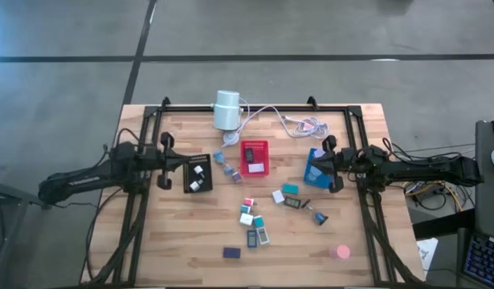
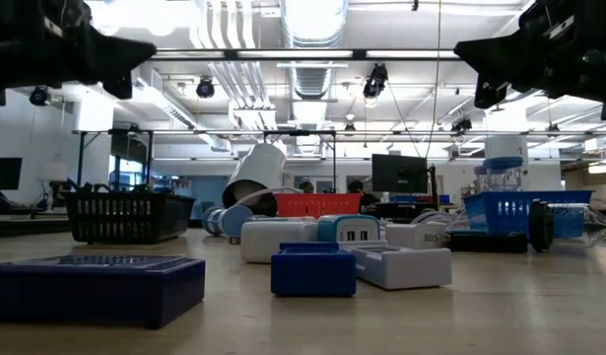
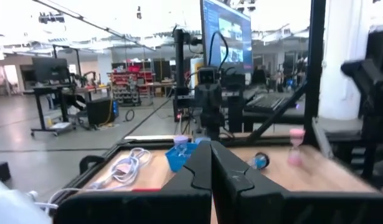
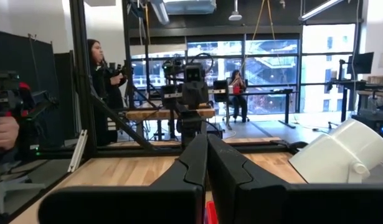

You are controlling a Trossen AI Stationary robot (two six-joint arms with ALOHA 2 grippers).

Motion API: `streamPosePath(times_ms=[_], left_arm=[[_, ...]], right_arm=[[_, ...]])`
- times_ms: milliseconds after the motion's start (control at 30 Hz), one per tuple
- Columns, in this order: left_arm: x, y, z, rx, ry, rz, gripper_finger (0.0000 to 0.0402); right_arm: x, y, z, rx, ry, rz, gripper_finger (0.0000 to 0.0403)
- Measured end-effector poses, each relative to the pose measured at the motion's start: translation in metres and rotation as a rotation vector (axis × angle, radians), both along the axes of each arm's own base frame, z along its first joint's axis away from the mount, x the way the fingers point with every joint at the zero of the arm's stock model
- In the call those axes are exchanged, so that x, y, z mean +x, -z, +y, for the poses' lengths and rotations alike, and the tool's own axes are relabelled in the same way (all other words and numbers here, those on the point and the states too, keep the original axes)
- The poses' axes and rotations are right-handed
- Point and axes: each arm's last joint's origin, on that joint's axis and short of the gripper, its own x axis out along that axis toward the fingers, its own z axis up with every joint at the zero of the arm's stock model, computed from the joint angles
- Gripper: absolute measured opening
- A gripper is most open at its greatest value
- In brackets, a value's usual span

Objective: Pick & Place Office items
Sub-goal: Put the pink hourglass into the blue basket

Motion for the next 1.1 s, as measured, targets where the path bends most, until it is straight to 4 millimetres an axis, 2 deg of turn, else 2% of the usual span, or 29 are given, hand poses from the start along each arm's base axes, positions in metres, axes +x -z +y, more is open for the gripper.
streamPosePath(times_ms=[167, 433, 600, 867, 1100], left_arm=[[0.002, 0.016, 0.001, 0.039, -0.014, 0.041, 0.0], [0.003, 0.027, 0.001, 0.1, 0.003, 0.068, 0.0], [0.002, 0.024, 0.004, 0.108, -0.063, 0.036, 0.0], [0.001, 0.015, 0.005, 0.105, -0.076, -0.058, 0.0], [0.002, 0.021, 0.005, 0.106, -0.082, 0.002, 0.0]], right_arm=[[0.0, 0.0, 0.0, 0.0, 0.0, 0.001, 0.0008], [0.0, 0.0, 0.0, 0.017, -0.005, 0.002, 0.0008], [0.0, 0.0, 0.0, -0.001, 0.001, 0.001, 0.0008], [0.002, -0.013, 0.0, 0.002, 0.001, -0.038, 0.0008], [0.003, -0.017, -0.001, 0.065, 0.009, -0.051, 0.0008]])
